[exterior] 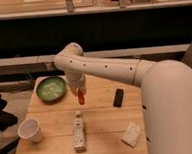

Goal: Place the pepper in the ceramic cup

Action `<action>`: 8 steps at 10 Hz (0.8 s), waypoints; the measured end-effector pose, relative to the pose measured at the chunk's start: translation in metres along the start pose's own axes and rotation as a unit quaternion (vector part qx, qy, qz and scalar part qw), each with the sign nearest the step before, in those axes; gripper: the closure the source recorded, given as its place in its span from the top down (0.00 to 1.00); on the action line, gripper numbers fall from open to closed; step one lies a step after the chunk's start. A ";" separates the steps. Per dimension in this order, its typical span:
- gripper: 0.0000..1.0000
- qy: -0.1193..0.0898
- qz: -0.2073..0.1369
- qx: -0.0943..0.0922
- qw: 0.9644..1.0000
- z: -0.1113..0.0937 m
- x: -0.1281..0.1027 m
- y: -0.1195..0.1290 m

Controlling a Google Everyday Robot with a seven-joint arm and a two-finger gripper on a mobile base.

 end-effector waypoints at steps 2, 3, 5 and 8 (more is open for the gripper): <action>0.01 0.002 -0.009 0.000 1.000 -0.001 -0.014 -0.008; 0.01 0.004 -0.011 -0.002 1.000 -0.002 -0.018 -0.008; 0.01 0.008 -0.024 -0.004 1.000 -0.007 -0.025 -0.009; 0.01 0.022 -0.054 -0.006 0.998 -0.015 -0.028 -0.029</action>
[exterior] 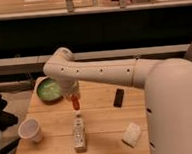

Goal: Place the pepper in the ceramic cup

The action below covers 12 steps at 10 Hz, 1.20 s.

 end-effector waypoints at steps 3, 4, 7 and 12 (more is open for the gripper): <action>0.01 0.006 -0.009 0.001 1.000 -0.003 -0.011 0.000; 0.01 0.009 -0.018 0.003 1.000 -0.005 -0.013 -0.009; 0.01 0.012 -0.034 0.005 0.999 -0.008 -0.016 -0.037; 0.01 0.012 -0.077 0.017 0.997 -0.014 -0.037 -0.061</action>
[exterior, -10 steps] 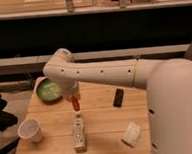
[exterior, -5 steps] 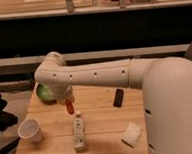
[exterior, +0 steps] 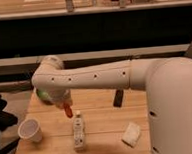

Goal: Place the pepper in the ceramic cup

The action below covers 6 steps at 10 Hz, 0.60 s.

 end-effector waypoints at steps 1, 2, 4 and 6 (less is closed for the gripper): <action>0.01 0.000 -0.009 0.004 1.000 -0.001 -0.002 -0.018; 0.01 -0.001 -0.013 0.005 1.000 -0.002 -0.003 -0.024; 0.01 0.000 -0.025 0.005 1.000 -0.004 -0.005 -0.029; 0.01 0.002 -0.034 0.008 0.999 -0.002 -0.008 -0.034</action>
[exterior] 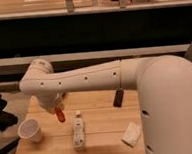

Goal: Place the pepper in the ceramic cup

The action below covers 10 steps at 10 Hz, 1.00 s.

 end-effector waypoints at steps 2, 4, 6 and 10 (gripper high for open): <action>0.01 0.004 -0.011 0.004 1.000 0.002 0.006 -0.027; 0.01 0.007 -0.021 0.003 1.000 0.002 0.006 -0.039; 0.01 0.009 -0.027 0.002 1.000 0.004 0.004 -0.042; 0.01 0.015 -0.054 0.001 0.998 0.013 0.007 -0.080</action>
